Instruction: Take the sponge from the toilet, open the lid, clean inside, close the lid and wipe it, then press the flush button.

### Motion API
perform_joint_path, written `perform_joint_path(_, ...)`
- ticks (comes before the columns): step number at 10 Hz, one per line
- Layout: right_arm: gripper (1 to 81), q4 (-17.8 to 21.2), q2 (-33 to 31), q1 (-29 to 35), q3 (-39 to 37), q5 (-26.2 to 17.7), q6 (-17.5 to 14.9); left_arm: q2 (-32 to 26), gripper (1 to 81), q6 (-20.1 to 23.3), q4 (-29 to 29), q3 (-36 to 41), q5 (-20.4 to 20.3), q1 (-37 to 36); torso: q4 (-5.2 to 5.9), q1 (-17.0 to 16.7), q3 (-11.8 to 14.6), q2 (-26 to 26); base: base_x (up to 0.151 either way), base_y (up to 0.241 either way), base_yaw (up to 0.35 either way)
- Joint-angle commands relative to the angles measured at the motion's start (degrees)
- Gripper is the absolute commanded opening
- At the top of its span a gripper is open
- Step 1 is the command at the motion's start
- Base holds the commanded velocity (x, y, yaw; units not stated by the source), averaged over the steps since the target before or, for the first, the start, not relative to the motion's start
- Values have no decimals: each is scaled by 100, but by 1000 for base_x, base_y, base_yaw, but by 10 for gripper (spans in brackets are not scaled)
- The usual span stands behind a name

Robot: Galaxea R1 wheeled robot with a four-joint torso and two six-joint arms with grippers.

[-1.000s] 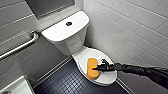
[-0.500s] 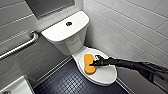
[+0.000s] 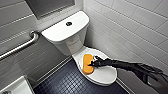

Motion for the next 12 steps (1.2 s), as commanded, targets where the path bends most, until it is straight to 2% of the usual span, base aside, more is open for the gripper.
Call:
perform_joint_path(1,10,-41,-819,251,1229,-467,40,-3,811,23,-45,60,656,108,0,0,0,0,0,0,0)
perform_joint_path(6,10,-41,-1786,-293,1941,-318,145,14,811,32,-19,60,656,108,0,0,0,0,0,0,0)
perform_joint_path(11,10,12,-3737,-811,3725,183,251,49,811,32,-10,68,674,56,0,0,0,0,0,0,0)
perform_joint_path(12,10,3,-4062,-1056,4006,403,251,41,811,32,-1,60,682,47,0,0,0,0,0,0,0)
